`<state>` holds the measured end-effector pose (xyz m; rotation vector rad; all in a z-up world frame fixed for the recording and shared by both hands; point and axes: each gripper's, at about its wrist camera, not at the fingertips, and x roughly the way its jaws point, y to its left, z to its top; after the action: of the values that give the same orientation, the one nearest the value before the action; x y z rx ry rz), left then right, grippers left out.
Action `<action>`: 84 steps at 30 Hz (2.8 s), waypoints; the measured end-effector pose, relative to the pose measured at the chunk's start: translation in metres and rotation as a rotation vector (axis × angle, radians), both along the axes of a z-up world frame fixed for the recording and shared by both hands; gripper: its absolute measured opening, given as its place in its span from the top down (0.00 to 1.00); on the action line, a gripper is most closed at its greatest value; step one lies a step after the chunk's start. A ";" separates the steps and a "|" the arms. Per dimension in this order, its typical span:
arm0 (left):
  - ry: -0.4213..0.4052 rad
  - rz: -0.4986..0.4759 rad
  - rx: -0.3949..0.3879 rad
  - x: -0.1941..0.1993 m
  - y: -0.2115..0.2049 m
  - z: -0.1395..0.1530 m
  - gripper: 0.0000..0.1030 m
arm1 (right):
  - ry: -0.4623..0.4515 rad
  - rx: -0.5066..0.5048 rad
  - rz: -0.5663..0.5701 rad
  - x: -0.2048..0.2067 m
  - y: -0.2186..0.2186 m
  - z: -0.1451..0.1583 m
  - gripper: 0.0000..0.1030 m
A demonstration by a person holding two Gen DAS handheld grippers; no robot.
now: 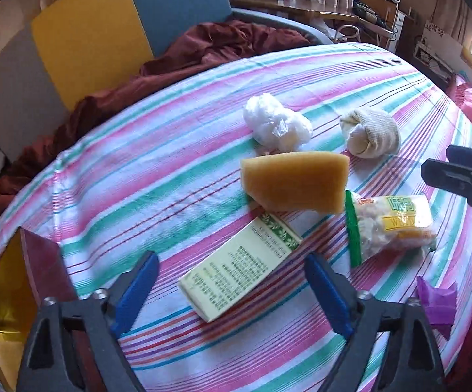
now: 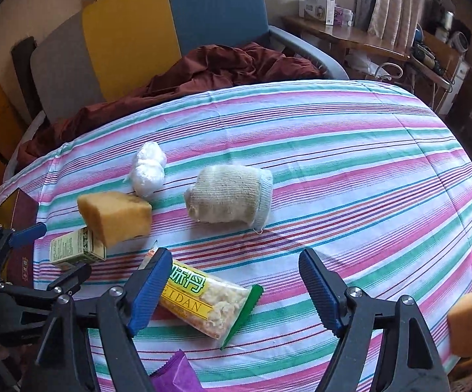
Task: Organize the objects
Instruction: 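Grasp the white-green carton with the left gripper while right approaches the beige knitted sock, then grasp the beige knitted sock with the right gripper while left lifts the carton, then lower the white-green carton into the gold tray and open left gripper while right holds the sock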
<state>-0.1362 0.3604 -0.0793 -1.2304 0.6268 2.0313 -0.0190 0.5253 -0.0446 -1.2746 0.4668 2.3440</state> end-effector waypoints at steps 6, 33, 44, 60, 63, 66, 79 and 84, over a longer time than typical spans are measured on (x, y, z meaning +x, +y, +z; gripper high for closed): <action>-0.018 0.032 0.029 -0.005 0.002 -0.008 0.72 | -0.004 -0.005 -0.019 0.000 0.005 -0.001 0.22; 0.103 0.062 0.240 0.113 -0.051 -0.015 0.71 | 0.025 -0.043 -0.150 0.007 0.031 -0.007 0.22; 0.109 0.062 0.269 0.114 -0.054 -0.017 0.71 | 0.030 -0.079 -0.128 -0.029 0.035 -0.009 0.12; 0.134 0.060 0.256 0.118 -0.051 -0.017 0.71 | -0.033 -0.006 0.016 -0.063 0.032 -0.033 0.37; 0.140 0.069 0.234 0.120 -0.050 -0.013 0.71 | -0.027 -0.022 0.007 -0.062 0.035 -0.033 0.37; 0.125 0.100 0.235 0.120 -0.054 -0.006 0.72 | -0.020 -0.018 0.010 -0.062 0.035 -0.032 0.37; 0.335 0.135 0.251 0.152 -0.098 0.088 0.71 | -0.024 0.018 0.026 -0.063 0.029 -0.030 0.37; 0.401 0.172 0.230 0.155 -0.120 0.110 0.71 | -0.020 0.021 0.021 -0.060 0.029 -0.029 0.37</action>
<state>0.0191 0.2404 0.0305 -0.7695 0.4620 2.4443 -0.0794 0.5545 -0.0738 -1.2982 0.4226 2.3453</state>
